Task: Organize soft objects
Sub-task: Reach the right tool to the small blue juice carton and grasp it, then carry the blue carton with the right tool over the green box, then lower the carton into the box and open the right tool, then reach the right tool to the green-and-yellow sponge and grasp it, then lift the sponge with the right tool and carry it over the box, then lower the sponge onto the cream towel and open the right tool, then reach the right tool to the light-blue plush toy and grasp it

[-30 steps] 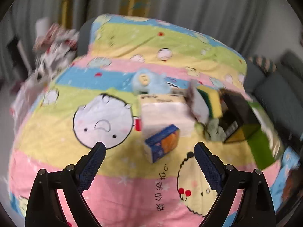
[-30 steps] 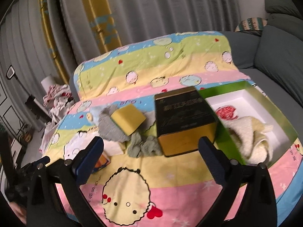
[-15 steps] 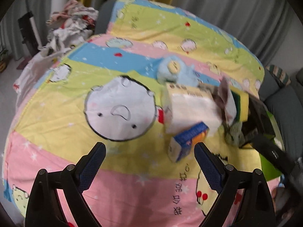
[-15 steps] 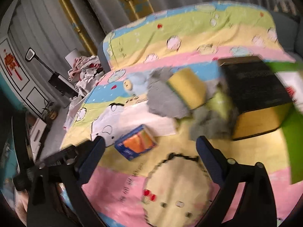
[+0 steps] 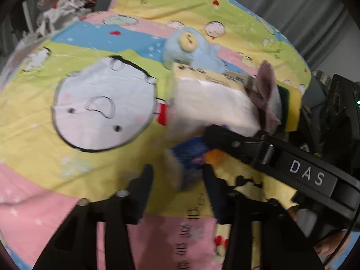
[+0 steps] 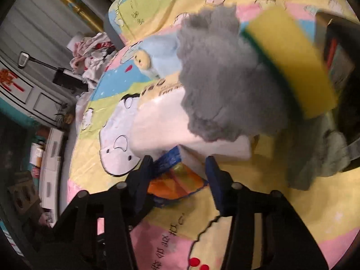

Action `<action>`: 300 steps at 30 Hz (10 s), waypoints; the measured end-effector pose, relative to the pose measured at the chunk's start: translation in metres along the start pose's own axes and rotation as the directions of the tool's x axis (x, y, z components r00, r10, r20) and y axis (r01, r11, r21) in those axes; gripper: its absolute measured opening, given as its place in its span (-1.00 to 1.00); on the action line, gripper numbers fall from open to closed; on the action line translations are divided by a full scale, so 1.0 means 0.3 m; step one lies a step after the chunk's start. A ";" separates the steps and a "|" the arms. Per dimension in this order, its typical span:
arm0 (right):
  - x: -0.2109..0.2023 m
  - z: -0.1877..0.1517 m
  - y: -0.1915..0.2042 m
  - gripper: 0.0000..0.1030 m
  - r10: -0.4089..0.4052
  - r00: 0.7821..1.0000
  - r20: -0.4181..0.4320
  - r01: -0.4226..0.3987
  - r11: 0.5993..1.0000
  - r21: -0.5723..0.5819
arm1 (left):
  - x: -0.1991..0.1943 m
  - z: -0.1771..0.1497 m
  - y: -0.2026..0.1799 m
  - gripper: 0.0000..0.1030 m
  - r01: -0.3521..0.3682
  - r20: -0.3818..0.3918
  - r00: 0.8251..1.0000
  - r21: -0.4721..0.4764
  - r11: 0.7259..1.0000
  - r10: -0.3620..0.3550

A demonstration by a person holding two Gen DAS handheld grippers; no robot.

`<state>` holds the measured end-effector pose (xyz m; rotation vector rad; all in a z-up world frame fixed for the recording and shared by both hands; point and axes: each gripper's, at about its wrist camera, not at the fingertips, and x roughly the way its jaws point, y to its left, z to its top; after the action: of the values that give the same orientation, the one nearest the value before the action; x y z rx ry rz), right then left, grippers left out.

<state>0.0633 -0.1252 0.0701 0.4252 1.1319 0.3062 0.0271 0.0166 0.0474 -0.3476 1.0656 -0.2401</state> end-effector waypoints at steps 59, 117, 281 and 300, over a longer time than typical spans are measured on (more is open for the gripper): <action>-0.751 -0.368 -0.067 -0.02 -0.228 0.848 0.478 0.195 0.974 0.118 | -0.329 -0.307 -0.528 -0.31 0.203 0.204 0.915 0.511 0.835 -0.347; -1.073 -0.269 -0.574 0.83 -0.464 0.649 0.603 0.168 0.860 0.481 | -0.192 -0.098 -0.796 0.59 0.256 0.077 0.932 0.551 0.794 -0.354; -0.977 -0.303 -0.629 0.71 -0.522 0.642 0.562 0.219 0.827 0.518 | -0.179 -0.115 -0.762 0.64 0.275 0.043 0.941 0.480 0.833 -0.336; -0.769 -0.225 -0.261 0.85 -0.323 0.758 0.567 0.253 0.946 0.201 | -0.333 0.016 -0.009 0.81 -0.038 0.252 0.967 0.054 0.998 0.023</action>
<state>-0.0886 -0.2849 0.1939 0.3982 0.5746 -0.1687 -0.0152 0.0506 0.1314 -0.2999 0.8109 -0.1940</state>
